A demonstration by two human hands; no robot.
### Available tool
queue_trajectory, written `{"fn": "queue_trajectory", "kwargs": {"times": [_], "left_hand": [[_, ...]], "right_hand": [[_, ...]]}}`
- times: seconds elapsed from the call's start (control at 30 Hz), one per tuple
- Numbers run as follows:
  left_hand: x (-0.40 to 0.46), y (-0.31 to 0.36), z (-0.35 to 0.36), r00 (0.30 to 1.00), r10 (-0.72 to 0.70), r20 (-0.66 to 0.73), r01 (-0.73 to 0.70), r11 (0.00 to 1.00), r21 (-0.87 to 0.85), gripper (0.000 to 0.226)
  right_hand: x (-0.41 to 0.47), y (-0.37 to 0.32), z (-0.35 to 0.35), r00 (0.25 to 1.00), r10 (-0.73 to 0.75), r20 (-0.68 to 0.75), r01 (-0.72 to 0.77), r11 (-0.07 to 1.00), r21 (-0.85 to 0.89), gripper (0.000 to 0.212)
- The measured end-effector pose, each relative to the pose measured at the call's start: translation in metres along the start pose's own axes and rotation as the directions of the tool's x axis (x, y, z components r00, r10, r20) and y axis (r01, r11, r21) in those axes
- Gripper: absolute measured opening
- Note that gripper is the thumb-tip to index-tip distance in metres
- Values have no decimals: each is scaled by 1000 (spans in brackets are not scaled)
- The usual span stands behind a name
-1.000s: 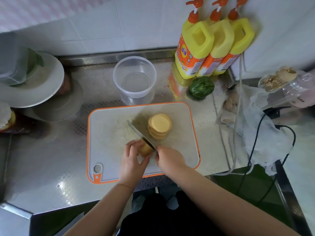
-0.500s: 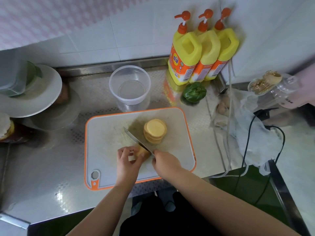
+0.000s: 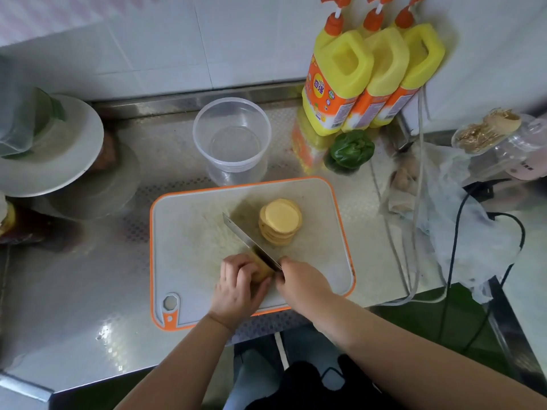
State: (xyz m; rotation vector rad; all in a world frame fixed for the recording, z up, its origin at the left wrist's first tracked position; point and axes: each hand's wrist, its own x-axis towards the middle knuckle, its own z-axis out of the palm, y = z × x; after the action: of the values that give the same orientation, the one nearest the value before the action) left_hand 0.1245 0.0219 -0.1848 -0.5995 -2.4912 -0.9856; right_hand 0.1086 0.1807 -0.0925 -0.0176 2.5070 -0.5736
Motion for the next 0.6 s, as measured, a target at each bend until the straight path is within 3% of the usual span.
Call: {"fn": "queue_trajectory", "kwargs": {"times": [0.13,0.6], "left_hand": [[6,-6,1,997,77,-29,-76,996,45,27],[-1,-6,1,995,1,-95,7,997,80,12]], "right_hand": [[3,3,5,1000,6,-22,-6,1000,6,16],[5,2,20,999,-28,-46,22,990,-137,20]]}}
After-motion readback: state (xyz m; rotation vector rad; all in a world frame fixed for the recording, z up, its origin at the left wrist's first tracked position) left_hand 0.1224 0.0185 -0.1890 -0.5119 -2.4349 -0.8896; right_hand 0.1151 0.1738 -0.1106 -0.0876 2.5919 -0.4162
